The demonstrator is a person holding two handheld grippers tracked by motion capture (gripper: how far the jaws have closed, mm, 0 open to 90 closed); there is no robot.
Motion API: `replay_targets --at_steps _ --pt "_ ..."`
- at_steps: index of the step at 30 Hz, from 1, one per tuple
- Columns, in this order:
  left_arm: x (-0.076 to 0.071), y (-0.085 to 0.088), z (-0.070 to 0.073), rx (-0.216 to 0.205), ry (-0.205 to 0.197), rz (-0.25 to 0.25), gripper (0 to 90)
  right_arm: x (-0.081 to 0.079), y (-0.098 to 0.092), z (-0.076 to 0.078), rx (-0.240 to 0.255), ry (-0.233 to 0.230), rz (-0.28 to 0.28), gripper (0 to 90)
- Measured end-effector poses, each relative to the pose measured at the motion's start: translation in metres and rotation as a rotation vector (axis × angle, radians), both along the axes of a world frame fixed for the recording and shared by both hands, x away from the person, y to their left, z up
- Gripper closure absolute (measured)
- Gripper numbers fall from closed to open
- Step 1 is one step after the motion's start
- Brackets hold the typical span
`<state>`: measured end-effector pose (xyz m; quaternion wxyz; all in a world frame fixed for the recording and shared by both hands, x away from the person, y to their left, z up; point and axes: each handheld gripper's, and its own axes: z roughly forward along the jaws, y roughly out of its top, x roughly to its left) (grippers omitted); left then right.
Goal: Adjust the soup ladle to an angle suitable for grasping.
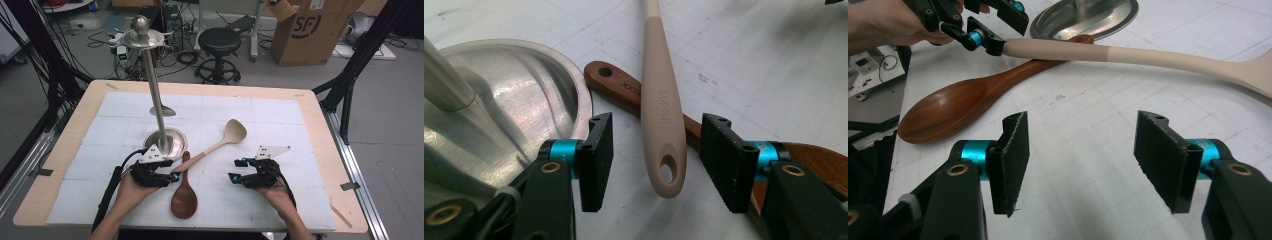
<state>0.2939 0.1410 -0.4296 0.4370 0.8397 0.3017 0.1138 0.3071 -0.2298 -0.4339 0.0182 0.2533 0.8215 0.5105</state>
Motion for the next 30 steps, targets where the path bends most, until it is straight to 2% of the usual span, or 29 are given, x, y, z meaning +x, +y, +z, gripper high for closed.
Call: replay_targets --at_steps 10,17,20,30 --pt "0.0013 -0.0013 -0.002 0.006 0.004 0.013 54.7 -0.0011 0.0029 -0.001 -0.019 -0.007 0.004 37.8" --pt "0.0025 -0.0031 -0.0049 0.016 0.013 0.005 56.7 -0.0013 0.0043 -0.0014 -0.02 -0.007 0.003 37.8" --pt "0.0023 -0.0045 -0.006 0.019 0.01 -0.006 60.3 -0.0018 0.0047 -0.0012 -0.02 -0.006 -0.001 37.7" --pt "0.0035 -0.0077 -0.0084 0.007 0.022 0.026 63.3 -0.0027 0.0047 -0.0006 -0.019 -0.004 0.005 37.7"
